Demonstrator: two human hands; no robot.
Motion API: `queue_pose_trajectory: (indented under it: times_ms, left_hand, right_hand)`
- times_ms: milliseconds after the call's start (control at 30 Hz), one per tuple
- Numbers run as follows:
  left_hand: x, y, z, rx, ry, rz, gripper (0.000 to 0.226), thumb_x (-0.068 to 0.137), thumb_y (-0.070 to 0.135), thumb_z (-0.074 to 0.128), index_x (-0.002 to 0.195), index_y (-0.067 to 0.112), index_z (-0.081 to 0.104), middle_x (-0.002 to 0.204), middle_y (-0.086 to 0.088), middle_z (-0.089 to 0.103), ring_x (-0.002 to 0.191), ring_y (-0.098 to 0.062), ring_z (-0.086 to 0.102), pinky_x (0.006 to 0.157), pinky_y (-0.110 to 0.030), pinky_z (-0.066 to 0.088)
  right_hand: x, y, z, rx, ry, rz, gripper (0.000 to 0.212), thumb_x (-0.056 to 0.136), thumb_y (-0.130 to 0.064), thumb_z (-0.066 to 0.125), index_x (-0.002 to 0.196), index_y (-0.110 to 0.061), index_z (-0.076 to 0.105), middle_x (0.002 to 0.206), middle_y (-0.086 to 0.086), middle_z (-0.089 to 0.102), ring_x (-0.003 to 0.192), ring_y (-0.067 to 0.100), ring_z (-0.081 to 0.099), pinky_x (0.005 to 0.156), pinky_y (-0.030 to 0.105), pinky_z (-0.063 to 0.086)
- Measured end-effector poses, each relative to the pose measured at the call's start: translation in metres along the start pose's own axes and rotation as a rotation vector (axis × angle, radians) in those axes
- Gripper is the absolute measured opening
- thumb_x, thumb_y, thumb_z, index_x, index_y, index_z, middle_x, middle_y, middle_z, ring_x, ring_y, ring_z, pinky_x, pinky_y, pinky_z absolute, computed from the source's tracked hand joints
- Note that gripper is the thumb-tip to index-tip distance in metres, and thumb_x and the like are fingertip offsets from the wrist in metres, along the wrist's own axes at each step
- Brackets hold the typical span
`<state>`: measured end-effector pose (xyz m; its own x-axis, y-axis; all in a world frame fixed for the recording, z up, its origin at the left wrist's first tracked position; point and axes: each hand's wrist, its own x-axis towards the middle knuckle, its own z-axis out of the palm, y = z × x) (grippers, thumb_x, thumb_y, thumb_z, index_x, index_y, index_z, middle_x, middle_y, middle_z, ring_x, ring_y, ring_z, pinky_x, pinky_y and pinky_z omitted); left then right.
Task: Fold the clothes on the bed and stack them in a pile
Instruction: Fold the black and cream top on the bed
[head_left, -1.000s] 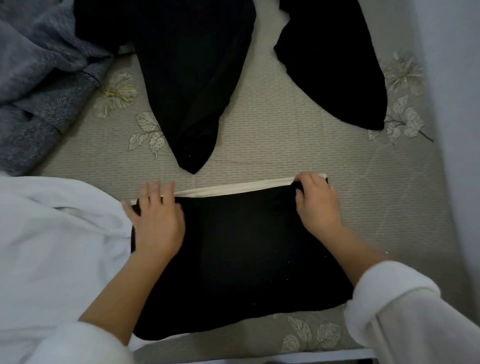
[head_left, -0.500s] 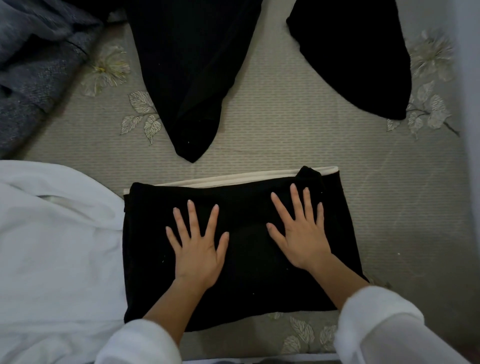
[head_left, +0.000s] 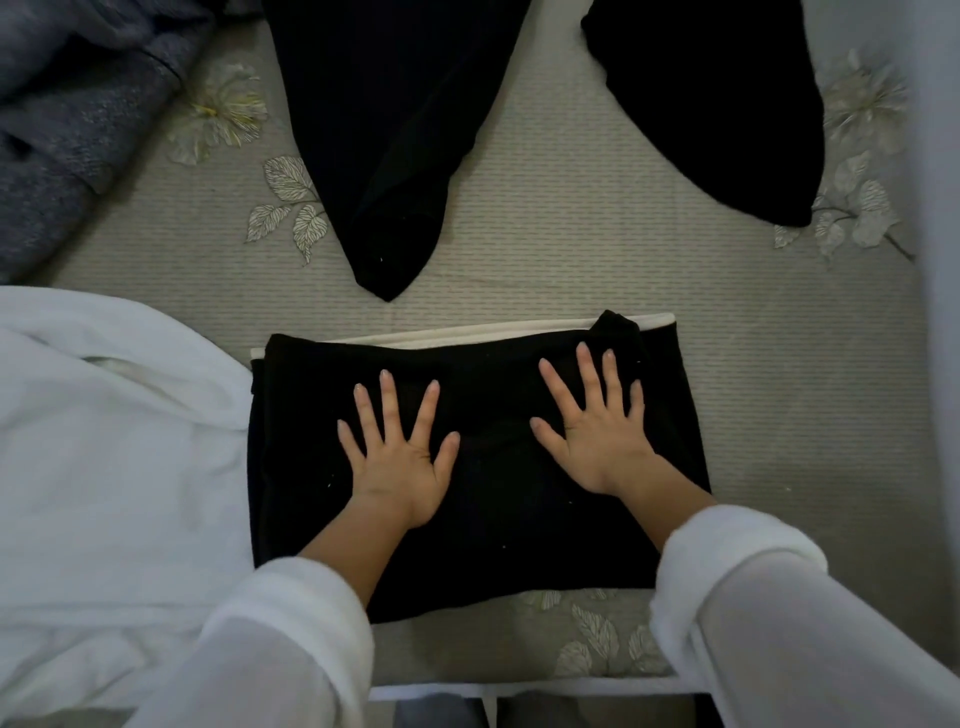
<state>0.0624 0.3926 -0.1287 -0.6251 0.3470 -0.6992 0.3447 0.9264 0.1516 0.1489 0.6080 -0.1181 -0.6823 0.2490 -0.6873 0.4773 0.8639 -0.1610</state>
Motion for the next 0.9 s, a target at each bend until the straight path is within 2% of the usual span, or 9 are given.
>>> queue_pose_trajectory:
  times_ms: [100, 200, 267, 367, 467, 600, 733, 800, 900]
  left_hand:
    - [-0.008, -0.003, -0.020, -0.047, -0.024, 0.042, 0.066, 0.095, 0.060, 0.021, 0.141, 0.049, -0.024, 0.149, -0.001, -0.041, 0.138, -0.029, -0.034, 0.111, -0.056, -0.015]
    - [-0.031, -0.020, -0.028, -0.112, 0.254, -0.056, 0.081, 0.087, 0.041, 0.052, 0.150, 0.040, 0.001, 0.159, -0.005, -0.013, 0.144, -0.028, -0.016, 0.112, -0.058, -0.008]
    - [-0.050, -0.038, -0.024, -0.221, 0.311, -0.264, 0.093, 0.082, 0.037, 0.063, 0.150, 0.035, 0.000, 0.158, -0.009, -0.011, 0.144, -0.031, -0.012, 0.112, -0.058, -0.005]
    - [-0.070, -0.064, -0.014, -0.456, 0.251, -0.561, 0.102, 0.078, 0.051, 0.069, 0.150, 0.034, -0.002, 0.158, -0.015, -0.001, 0.145, -0.034, 0.000, 0.113, -0.057, 0.003]
    - [-0.077, -0.074, -0.009, -0.548, 0.215, -0.653, 0.105, 0.075, 0.060, 0.067, 0.151, 0.028, 0.001, 0.148, -0.022, 0.032, 0.137, -0.039, 0.026, 0.111, -0.058, 0.010]
    - [-0.075, -0.068, -0.009, -0.567, 0.237, -0.667, 0.099, 0.078, 0.053, 0.068, 0.151, 0.023, 0.006, 0.142, -0.021, 0.041, 0.132, -0.038, 0.034, 0.111, -0.057, 0.010]
    - [-0.079, -0.058, -0.015, -0.637, 0.300, -0.665, 0.082, 0.080, 0.035, 0.069, 0.144, 0.010, 0.023, 0.130, -0.017, 0.053, 0.121, -0.037, 0.048, 0.110, -0.052, 0.014]
    - [-0.086, -0.057, -0.020, -0.690, 0.323, -0.646, 0.063, 0.080, 0.031, 0.066, 0.132, 0.009, 0.038, 0.117, -0.014, 0.060, 0.109, -0.036, 0.054, 0.107, -0.048, 0.021]
    - [-0.100, -0.056, -0.031, -0.758, 0.362, -0.571, 0.032, 0.082, 0.032, 0.063, 0.107, 0.017, 0.051, 0.105, -0.009, 0.063, 0.092, -0.029, 0.054, 0.100, -0.048, 0.030]
  right_hand:
    - [-0.012, 0.002, -0.016, 0.118, 0.127, -0.033, 0.059, 0.097, -0.052, 0.033, 0.149, -0.045, 0.006, 0.161, -0.005, -0.011, 0.147, 0.020, -0.013, 0.115, 0.051, 0.001]
    - [-0.034, 0.015, -0.015, 0.151, 0.324, 0.059, 0.057, 0.095, -0.039, 0.046, 0.148, -0.031, 0.027, 0.159, 0.000, 0.017, 0.145, 0.020, 0.014, 0.112, 0.048, 0.016]
    - [-0.050, 0.026, -0.004, 0.207, 0.326, 0.260, 0.068, 0.091, -0.049, 0.051, 0.149, -0.028, 0.023, 0.159, 0.004, 0.013, 0.144, 0.025, 0.012, 0.112, 0.053, 0.016]
    - [-0.065, 0.038, 0.010, 0.451, 0.265, 0.551, 0.100, 0.076, -0.068, 0.060, 0.151, -0.023, 0.011, 0.158, 0.010, 0.008, 0.143, 0.032, 0.014, 0.113, 0.057, 0.017]
    - [-0.065, 0.043, 0.013, 0.547, 0.243, 0.566, 0.112, 0.071, -0.067, 0.067, 0.151, -0.019, 0.005, 0.156, 0.015, 0.016, 0.141, 0.035, 0.020, 0.112, 0.057, 0.020]
    - [-0.060, 0.044, 0.010, 0.631, 0.275, 0.573, 0.114, 0.067, -0.058, 0.077, 0.149, -0.011, 0.013, 0.148, 0.020, 0.032, 0.136, 0.037, 0.031, 0.110, 0.058, 0.028]
    - [-0.063, 0.041, 0.005, 0.822, 0.296, 0.597, 0.088, 0.067, -0.040, 0.085, 0.130, 0.002, 0.040, 0.123, 0.021, 0.057, 0.113, 0.038, 0.056, 0.096, 0.049, 0.047]
    - [-0.072, 0.039, 0.002, 0.863, 0.282, 0.585, 0.065, 0.069, -0.032, 0.085, 0.117, 0.001, 0.056, 0.110, 0.021, 0.065, 0.102, 0.037, 0.061, 0.090, 0.047, 0.051]
    - [-0.095, 0.036, 0.002, 0.964, 0.294, 0.538, 0.040, 0.073, -0.017, 0.081, 0.108, -0.004, 0.065, 0.100, 0.017, 0.069, 0.094, 0.034, 0.065, 0.087, 0.047, 0.053]
